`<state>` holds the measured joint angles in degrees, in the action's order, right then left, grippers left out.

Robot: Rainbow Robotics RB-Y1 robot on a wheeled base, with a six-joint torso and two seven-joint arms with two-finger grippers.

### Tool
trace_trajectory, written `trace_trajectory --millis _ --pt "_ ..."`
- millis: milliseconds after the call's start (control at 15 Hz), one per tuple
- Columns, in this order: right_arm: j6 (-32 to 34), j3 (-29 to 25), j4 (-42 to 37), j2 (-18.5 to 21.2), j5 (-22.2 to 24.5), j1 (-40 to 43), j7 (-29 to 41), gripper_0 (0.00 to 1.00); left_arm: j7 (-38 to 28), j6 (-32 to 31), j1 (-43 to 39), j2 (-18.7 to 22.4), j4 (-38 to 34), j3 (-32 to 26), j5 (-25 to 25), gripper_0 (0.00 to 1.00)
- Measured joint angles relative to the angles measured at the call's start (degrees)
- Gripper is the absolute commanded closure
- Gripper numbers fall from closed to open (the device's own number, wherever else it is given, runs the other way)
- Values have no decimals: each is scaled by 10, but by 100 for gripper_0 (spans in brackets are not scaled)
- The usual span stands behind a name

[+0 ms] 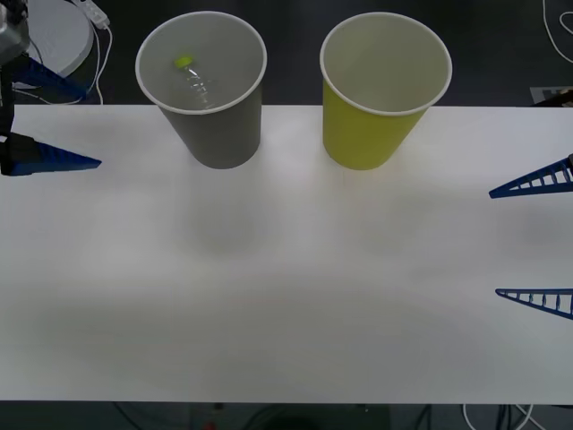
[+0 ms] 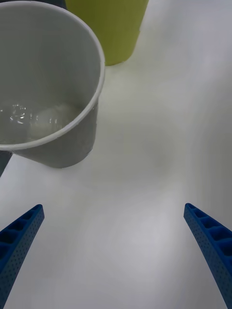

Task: Put the can into the green bin and the plastic bottle into the gray bin

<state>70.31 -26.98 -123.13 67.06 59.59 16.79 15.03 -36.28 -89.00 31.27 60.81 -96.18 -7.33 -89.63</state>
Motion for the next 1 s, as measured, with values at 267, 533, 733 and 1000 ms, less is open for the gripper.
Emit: trace_trajectory --millis 267,533,733,1000 --pt "0 0 0 0 0 0 0 0 66 16 -84 0 -31 -43 39 0" --pt "0 0 0 0 0 0 0 0 130 24 -158 -1 -56 -77 91 0" --pt "0 0 0 0 0 0 0 0 167 24 -201 -1 -68 -95 125 0" --pt "0 0 0 0 0 0 0 0 190 26 -259 -1 -112 -129 146 0"
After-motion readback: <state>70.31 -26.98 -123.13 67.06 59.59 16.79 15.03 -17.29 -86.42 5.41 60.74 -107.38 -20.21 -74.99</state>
